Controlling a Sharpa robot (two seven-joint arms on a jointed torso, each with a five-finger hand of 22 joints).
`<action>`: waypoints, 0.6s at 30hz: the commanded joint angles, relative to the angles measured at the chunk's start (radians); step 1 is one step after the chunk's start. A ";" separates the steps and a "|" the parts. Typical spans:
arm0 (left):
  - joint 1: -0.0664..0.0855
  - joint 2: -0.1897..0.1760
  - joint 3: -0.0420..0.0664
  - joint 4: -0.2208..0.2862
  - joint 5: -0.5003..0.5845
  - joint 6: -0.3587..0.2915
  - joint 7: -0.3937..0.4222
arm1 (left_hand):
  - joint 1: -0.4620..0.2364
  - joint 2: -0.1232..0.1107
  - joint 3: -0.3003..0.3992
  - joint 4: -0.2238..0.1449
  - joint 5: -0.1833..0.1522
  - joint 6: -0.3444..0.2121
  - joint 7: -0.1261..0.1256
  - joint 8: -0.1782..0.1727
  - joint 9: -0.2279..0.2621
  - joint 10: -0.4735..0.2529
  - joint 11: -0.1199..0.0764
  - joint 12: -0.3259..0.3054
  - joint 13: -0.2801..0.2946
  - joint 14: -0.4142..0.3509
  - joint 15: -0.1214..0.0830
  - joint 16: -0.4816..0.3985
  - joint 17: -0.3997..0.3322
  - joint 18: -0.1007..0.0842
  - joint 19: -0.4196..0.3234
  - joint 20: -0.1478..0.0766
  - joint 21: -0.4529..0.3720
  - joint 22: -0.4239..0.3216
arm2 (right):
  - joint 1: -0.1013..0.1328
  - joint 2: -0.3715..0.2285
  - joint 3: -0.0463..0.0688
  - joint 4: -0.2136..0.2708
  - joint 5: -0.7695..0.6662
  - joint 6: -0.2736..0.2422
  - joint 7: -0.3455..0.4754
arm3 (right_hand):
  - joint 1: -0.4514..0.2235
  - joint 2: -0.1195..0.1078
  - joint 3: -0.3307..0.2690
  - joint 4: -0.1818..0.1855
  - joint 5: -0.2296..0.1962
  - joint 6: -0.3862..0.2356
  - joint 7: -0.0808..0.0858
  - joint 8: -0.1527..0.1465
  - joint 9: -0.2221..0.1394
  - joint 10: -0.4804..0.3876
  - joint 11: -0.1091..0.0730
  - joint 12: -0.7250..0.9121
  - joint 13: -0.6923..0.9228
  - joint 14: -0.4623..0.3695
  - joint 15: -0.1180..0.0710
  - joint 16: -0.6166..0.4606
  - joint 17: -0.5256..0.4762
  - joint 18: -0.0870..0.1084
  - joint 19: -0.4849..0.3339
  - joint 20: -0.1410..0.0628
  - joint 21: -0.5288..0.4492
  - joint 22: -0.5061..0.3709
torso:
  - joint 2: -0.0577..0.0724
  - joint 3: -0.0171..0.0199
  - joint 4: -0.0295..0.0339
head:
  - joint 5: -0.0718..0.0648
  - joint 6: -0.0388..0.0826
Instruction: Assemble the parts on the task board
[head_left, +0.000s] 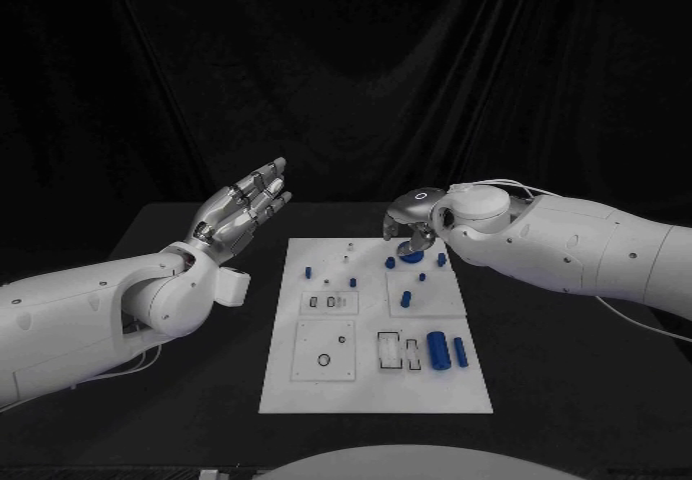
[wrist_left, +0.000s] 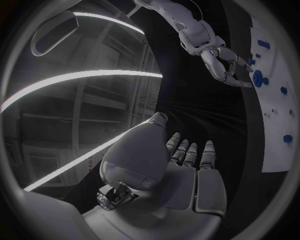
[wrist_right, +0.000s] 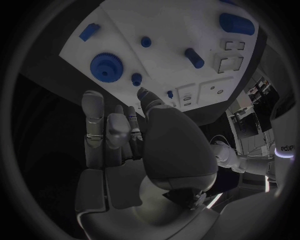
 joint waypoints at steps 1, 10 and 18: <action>0.002 0.000 0.001 0.002 -0.018 0.017 0.013 | 0.013 0.001 0.003 -0.003 0.005 0.003 0.010 0.004 0.001 -0.001 -0.005 -0.005 -0.001 0.000 0.004 -0.004 -0.001 0.005 -0.003 -0.003 -0.003 -0.001 | -0.010 0.006 0.001 -0.009 -0.017 0.013 -0.004 | 0.011 -0.003 0.008 0.000 0.007 0.008 0.003 -0.004 0.002 0.008 0.002 0.006 0.002 0.003 0.001 0.005 0.004 -0.005 -0.007 -0.002 0.006 0.003 | 0.000 0.0003 0.0001 | -0.001 0.002; 0.001 -0.002 0.001 0.003 -0.019 0.021 0.013 | 0.014 0.001 0.003 -0.004 0.006 0.008 0.012 0.005 0.002 -0.001 -0.003 -0.003 -0.001 0.000 0.005 -0.004 -0.001 0.004 -0.003 -0.003 -0.003 -0.001 | -0.041 0.026 0.001 -0.044 -0.017 -0.038 0.022 | 0.021 0.000 0.027 -0.014 0.075 0.011 0.015 -0.007 0.013 0.023 0.003 0.023 0.016 0.006 0.001 0.015 0.022 -0.007 -0.008 -0.001 0.022 0.031 | -0.002 -0.0005 0.0004 | -0.002 0.000; 0.001 -0.004 0.001 0.002 -0.019 0.024 0.011 | 0.015 0.002 0.004 -0.005 0.007 0.013 0.016 0.007 0.003 0.000 0.002 0.001 0.000 0.000 0.006 -0.004 -0.001 0.004 -0.003 -0.001 -0.003 -0.001 | -0.059 0.036 0.001 -0.062 -0.017 -0.060 0.043 | 0.019 -0.002 0.033 -0.017 0.084 0.003 0.012 -0.013 0.016 0.034 0.004 0.034 0.024 0.006 0.002 0.018 0.027 -0.007 -0.009 -0.001 0.026 0.039 | -0.001 -0.0006 0.0001 | 0.001 -0.006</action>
